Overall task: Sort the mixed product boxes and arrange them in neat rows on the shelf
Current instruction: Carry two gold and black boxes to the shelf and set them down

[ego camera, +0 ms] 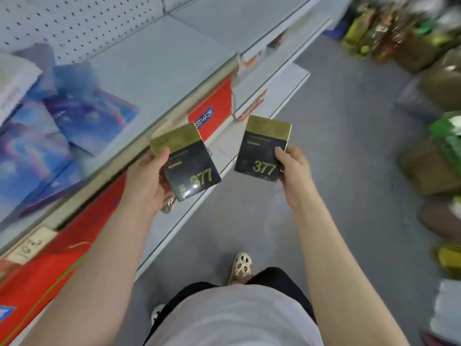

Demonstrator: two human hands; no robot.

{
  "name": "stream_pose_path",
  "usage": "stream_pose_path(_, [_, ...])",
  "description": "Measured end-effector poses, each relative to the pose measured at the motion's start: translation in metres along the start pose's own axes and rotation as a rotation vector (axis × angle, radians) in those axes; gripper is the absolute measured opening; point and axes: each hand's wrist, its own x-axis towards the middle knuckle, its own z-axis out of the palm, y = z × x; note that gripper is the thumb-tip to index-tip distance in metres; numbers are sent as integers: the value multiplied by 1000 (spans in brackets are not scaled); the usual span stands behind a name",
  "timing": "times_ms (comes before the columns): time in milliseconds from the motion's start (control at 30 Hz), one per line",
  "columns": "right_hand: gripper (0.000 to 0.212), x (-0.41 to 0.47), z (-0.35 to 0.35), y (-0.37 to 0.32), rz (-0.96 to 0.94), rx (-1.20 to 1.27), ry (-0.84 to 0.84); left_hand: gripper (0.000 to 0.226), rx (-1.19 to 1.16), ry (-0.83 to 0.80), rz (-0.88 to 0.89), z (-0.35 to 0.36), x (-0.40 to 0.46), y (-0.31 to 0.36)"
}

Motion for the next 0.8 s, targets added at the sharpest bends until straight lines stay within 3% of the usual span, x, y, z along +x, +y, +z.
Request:
stream_pose_path(267, [25, 107, -105, -60, 4, -16, 88, 8, 95, -77, -1, 172, 61, -16])
stream_pose_path(800, [16, 403, -128, -200, -13, 42, 135, 4, 196, -198, -6, 437, 303, 50])
